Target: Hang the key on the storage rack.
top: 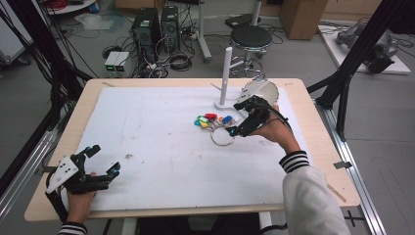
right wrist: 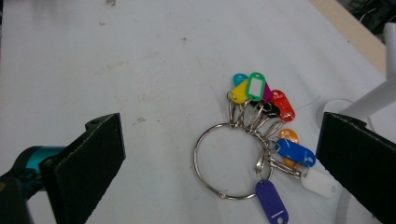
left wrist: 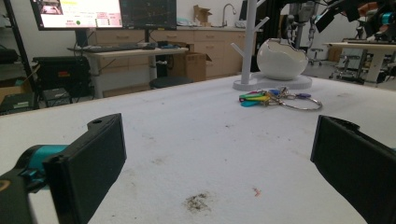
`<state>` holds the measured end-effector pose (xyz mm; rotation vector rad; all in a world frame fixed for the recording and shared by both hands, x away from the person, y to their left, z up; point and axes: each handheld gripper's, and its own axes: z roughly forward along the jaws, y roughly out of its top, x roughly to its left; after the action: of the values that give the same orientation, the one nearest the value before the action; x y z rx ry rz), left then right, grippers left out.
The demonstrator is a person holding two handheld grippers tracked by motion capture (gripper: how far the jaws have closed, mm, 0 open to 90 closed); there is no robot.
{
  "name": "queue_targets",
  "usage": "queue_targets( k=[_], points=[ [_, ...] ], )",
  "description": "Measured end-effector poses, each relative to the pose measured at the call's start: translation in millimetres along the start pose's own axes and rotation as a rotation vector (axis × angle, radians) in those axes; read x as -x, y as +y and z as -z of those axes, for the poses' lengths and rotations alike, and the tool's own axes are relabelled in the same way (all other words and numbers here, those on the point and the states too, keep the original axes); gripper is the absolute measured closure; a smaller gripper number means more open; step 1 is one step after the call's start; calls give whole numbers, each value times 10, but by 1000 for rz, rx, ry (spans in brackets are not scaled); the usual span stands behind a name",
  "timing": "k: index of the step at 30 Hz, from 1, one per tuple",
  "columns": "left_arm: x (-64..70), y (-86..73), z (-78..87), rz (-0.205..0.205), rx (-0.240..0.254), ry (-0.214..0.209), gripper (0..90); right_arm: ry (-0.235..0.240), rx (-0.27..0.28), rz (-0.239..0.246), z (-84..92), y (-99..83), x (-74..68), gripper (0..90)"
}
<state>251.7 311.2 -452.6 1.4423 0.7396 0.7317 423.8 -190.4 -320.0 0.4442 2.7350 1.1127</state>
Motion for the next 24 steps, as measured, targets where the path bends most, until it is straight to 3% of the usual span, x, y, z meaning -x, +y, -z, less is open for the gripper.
queue_targets(
  k=[6, 7, 18, 24],
  points=[
    [-2, 0, -1, 2, 0, -1, 38, 25, -73, 22, -160, 73, -2, 8],
    [-1, 0, -5, 5, 1, 0, 37, 26, -114, 37, -229, 94, -11, 8],
    [-1, 1, -4, 1, -3, 1, 38, 52, -283, 101, -584, 111, -76, 9],
    [-1, 1, -4, 2, -3, 1, 38, 64, -323, 105, -685, 95, -70, 9]
  ],
)
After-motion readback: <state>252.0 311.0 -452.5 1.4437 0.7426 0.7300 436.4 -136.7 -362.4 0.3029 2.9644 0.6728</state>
